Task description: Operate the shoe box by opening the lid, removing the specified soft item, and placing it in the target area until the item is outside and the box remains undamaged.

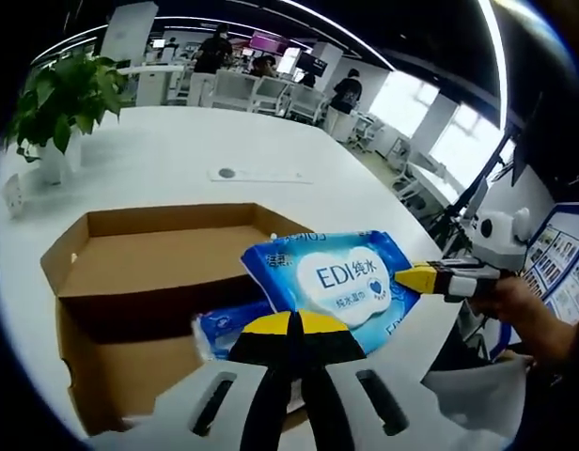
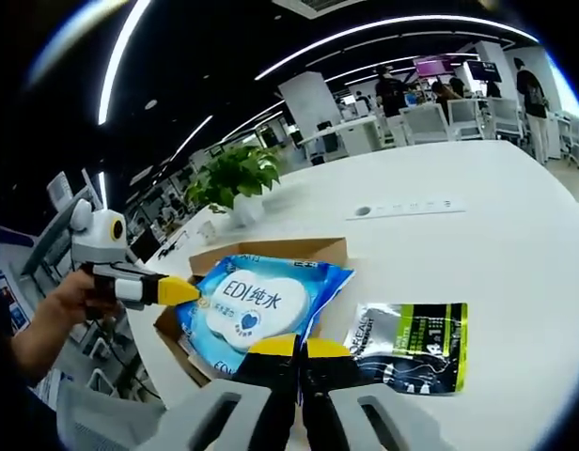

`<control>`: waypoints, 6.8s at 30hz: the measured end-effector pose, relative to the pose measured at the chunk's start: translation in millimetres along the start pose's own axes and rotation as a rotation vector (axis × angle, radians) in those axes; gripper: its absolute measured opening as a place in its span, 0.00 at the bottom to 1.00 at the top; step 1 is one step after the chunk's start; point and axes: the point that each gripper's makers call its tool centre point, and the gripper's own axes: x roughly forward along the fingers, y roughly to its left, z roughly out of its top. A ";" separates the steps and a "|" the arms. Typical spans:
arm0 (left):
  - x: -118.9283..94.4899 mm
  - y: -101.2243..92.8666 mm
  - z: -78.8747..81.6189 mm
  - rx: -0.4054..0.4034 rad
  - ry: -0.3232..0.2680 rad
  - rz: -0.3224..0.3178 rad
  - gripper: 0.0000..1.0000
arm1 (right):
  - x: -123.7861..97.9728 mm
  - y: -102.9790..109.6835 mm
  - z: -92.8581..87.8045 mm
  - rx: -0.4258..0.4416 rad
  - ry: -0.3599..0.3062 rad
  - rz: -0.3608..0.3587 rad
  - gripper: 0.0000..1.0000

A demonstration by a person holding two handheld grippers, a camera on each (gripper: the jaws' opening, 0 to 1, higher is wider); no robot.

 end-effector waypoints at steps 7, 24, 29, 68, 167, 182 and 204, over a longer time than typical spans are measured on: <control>10.6 -14.9 3.6 0.006 -0.004 -0.018 0.00 | -10.3 -14.3 0.6 -0.002 -0.001 -0.024 0.00; 37.9 -49.4 7.9 0.024 -0.018 -0.058 0.00 | -36.4 -45.4 -1.1 -0.021 0.010 -0.078 0.00; 48.8 -60.3 8.8 0.037 -0.014 -0.076 0.00 | -44.4 -59.1 -2.2 -0.019 0.012 -0.099 0.00; 137.7 -55.7 -13.8 0.144 0.126 -0.049 0.00 | -8.4 -140.3 -24.4 -0.071 0.115 -0.178 0.00; 40.1 0.9 -3.1 0.339 0.099 0.042 0.22 | -44.3 -62.2 -3.3 -0.257 0.050 -0.127 0.45; 12.6 47.2 -23.5 0.273 0.115 0.118 0.23 | -25.3 -8.9 15.5 -0.375 0.037 -0.009 0.46; -1.4 65.1 -49.7 0.274 0.143 0.110 0.23 | 27.7 44.4 15.1 -0.523 0.071 0.139 0.40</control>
